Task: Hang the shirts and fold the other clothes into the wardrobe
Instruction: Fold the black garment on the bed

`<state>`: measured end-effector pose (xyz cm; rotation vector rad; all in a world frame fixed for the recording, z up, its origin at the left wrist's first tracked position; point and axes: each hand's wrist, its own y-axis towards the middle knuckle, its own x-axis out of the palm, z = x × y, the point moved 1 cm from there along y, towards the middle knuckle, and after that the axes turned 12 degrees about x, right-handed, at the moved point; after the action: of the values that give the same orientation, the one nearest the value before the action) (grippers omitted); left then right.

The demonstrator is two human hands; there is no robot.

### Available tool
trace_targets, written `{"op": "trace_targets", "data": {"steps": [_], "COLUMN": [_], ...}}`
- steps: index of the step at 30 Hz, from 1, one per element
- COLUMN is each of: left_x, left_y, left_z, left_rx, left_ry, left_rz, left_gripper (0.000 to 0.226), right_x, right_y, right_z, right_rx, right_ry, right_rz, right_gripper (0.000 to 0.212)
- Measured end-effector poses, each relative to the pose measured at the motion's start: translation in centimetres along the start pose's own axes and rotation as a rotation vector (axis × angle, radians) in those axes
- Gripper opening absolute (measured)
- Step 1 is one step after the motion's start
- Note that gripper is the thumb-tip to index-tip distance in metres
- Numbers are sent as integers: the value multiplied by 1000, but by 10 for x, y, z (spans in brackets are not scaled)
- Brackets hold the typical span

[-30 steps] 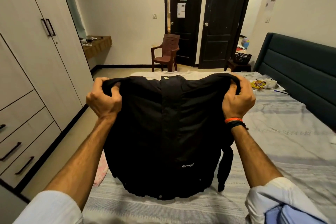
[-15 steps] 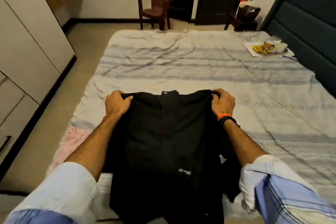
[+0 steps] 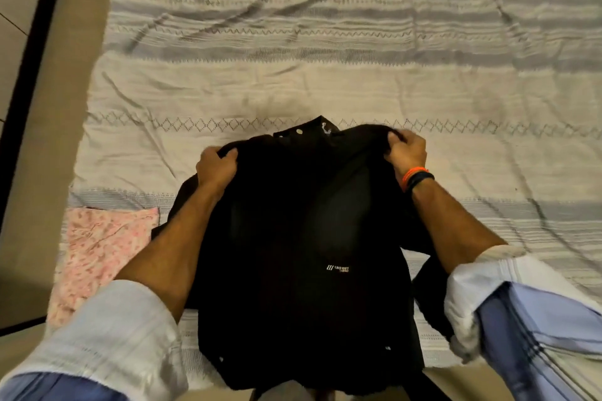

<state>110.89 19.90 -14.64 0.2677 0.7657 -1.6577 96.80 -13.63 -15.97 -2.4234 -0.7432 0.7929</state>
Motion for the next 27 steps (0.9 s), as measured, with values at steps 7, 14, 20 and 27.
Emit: {"op": "trace_targets", "data": {"steps": [7, 14, 20, 27], "left_x": [19, 59, 67, 60], "left_y": [54, 10, -34, -113], "left_z": [38, -13, -50, -101], "left_rx": [351, 176, -72, -143], "left_ry": [38, 444, 399, 355], "left_rz": [-18, -496, -548, -428], "left_gripper": [85, 86, 78, 73], "right_x": [24, 53, 42, -5], "right_y": [17, -1, -20, -67], "right_z": [-61, 14, 70, 154], "right_rx": [-265, -120, -12, 79], "right_ry": [-66, -772, -791, -787], "right_rz": [-124, -363, -406, -378], "right_gripper": [70, 81, 72, 63]}}
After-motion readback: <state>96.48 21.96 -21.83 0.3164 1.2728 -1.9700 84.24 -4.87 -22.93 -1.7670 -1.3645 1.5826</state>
